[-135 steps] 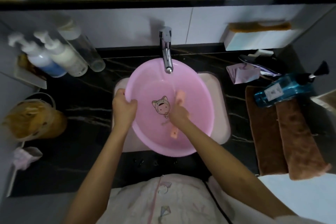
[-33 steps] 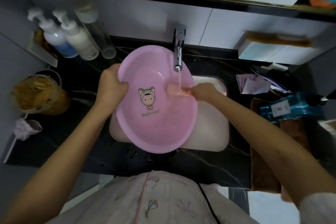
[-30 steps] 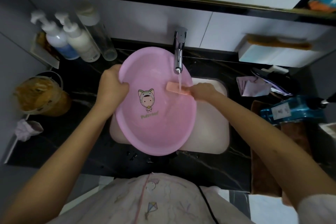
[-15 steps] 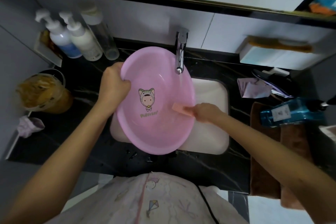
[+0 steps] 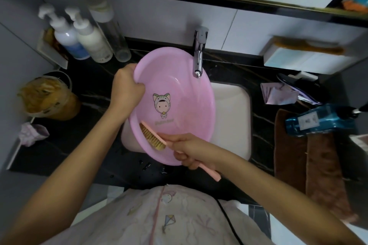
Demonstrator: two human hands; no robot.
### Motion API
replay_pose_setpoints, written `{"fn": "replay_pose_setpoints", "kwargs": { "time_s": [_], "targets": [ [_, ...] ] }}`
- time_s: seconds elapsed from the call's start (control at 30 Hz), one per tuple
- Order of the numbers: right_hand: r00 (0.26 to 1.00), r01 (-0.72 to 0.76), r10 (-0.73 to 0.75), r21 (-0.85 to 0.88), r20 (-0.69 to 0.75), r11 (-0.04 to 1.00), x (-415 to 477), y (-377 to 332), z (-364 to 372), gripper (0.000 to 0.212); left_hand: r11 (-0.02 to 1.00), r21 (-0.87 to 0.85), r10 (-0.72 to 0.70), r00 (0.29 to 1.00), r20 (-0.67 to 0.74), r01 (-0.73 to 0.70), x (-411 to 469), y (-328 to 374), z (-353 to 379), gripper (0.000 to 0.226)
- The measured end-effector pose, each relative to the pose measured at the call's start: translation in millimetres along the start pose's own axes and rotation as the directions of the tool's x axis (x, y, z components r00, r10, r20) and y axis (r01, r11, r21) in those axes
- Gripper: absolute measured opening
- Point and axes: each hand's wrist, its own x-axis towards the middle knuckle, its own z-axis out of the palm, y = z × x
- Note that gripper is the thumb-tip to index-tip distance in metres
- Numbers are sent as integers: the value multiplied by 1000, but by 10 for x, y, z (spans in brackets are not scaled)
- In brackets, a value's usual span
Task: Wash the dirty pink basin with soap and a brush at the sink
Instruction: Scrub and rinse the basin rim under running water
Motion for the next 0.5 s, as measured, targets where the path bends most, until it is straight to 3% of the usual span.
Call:
{"fn": "replay_pose_setpoints", "kwargs": {
  "time_s": [0.1,0.2,0.37,0.43,0.5],
  "targets": [
    [999,10,-4,-140,43,990,-94,98,-110,39,1000,6,5,1000,3,-5,2,-3,8,47],
    [986,-126,154,-313,67,942,-54,312,-409,38,1000,-10,-15,1000,19,15,17,-44,6,48],
    [950,-312,284,-455,-131,834,183,326,-1069,38,1000,4,-24,999,30,24,33,-49,-14,45],
    [940,-339,241,-583,-241,739,390,213,-1275,42,1000,13,-13,999,39,13,22,-30,-16,44],
    [904,-398,75,-767,-420,504,558,97,-1414,44,1000,23,-12,999,43,11,24,-25,-18,43]
  ]
}}
